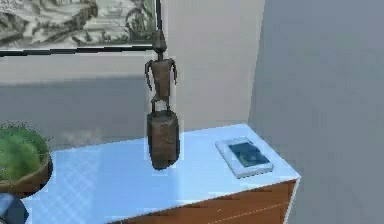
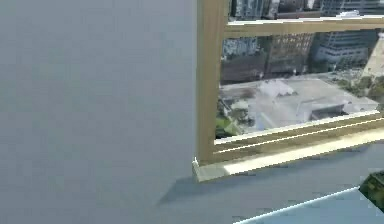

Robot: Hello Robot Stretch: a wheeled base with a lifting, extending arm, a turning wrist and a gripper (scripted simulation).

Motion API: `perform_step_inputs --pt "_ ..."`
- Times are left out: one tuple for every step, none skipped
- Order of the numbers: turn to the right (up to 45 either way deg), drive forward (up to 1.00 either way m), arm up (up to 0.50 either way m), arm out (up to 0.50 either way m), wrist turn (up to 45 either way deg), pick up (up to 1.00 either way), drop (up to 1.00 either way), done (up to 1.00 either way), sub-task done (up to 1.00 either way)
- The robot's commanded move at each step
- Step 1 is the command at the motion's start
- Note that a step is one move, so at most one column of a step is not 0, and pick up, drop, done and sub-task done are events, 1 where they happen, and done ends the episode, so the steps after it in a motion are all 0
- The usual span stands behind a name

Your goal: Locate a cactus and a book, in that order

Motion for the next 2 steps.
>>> perform_step_inputs --pt "45.0 0.0 0.0 0.0 0.0 0.0 0.0 0.0 0.0" --pt "27.0 0.0 0.0 0.0 0.0 0.0 0.0 0.0 0.0"
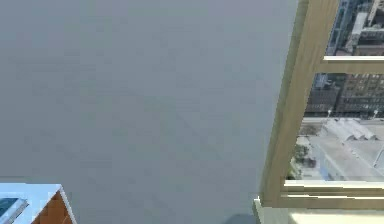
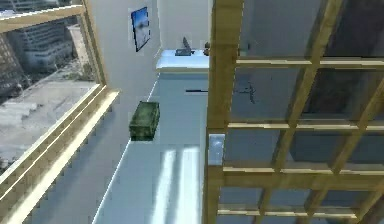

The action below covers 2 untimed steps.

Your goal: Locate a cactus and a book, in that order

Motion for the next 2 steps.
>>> perform_step_inputs --pt "0.0 0.15 0.0 0.0 0.0 0.0 0.0 0.0 0.0" --pt "-45.0 0.0 0.0 0.0 0.0 0.0 0.0 0.0 0.0"
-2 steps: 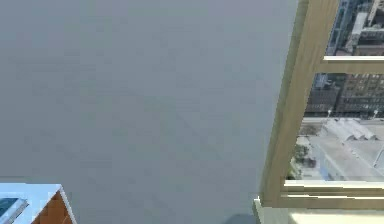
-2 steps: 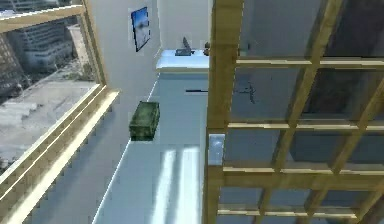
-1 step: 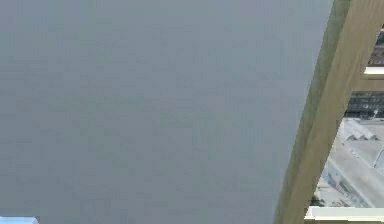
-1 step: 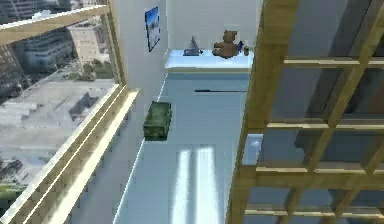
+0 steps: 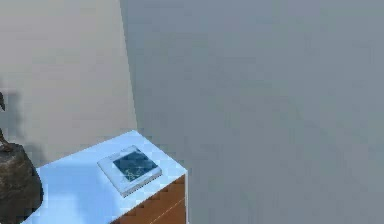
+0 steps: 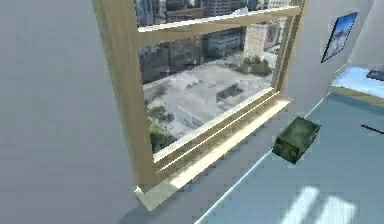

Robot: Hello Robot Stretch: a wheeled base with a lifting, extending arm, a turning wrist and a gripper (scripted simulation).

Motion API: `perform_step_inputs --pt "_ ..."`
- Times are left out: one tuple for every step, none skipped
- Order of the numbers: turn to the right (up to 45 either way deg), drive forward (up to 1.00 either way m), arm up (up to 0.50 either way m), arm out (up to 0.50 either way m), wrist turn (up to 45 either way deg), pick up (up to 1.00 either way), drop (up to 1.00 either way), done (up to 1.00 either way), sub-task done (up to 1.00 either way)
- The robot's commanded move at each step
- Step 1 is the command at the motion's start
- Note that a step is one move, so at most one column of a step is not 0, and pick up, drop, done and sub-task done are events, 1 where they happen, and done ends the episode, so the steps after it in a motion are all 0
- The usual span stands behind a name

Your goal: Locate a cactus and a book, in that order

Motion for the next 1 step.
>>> perform_step_inputs --pt "-18.0 0.0 0.0 0.0 0.0 0.0 0.0 0.0 0.0"
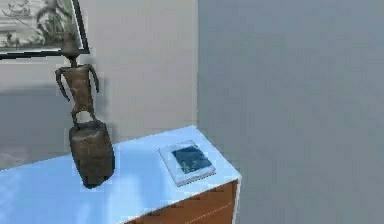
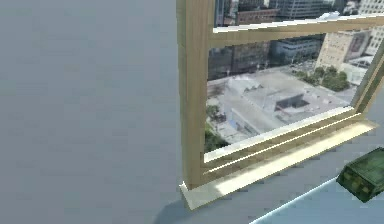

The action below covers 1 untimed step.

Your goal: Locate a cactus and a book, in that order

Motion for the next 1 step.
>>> perform_step_inputs --pt "0.0 0.0 0.0 0.0 0.0 0.0 0.0 1.0 0.0"
